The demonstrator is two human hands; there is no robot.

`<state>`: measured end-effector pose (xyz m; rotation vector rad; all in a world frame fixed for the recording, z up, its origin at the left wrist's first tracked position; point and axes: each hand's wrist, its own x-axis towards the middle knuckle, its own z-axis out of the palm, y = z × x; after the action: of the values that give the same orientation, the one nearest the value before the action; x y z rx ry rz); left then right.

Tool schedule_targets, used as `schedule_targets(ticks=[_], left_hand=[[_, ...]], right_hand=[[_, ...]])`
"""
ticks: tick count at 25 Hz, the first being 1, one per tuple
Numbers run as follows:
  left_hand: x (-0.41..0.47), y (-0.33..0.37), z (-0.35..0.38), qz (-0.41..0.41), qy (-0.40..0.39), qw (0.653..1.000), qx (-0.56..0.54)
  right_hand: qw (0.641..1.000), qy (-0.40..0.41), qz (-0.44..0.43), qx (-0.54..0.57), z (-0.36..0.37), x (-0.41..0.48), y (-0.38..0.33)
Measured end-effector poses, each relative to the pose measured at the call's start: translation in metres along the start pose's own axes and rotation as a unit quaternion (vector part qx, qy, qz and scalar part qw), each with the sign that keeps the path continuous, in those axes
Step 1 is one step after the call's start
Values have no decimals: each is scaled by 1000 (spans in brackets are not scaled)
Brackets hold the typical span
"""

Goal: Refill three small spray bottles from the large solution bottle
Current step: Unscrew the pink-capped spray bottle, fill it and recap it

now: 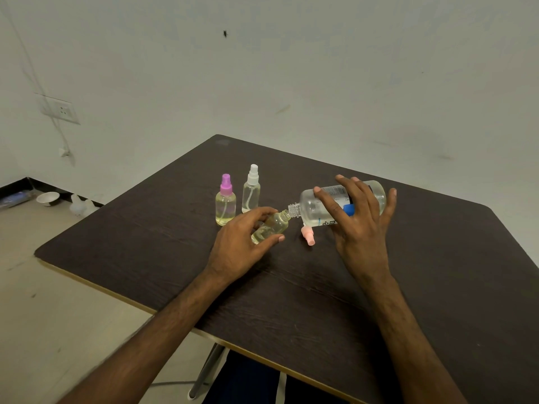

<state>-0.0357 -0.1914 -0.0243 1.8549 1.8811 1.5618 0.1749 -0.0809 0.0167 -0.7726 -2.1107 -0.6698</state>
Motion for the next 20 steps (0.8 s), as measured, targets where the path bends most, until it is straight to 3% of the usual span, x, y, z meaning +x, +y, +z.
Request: schedule_targets(ticks=[20], left_hand=[[0,1,0,-6,1,1000,-7]], right_hand=[[1000,12,-1,0,-1,2,-1]])
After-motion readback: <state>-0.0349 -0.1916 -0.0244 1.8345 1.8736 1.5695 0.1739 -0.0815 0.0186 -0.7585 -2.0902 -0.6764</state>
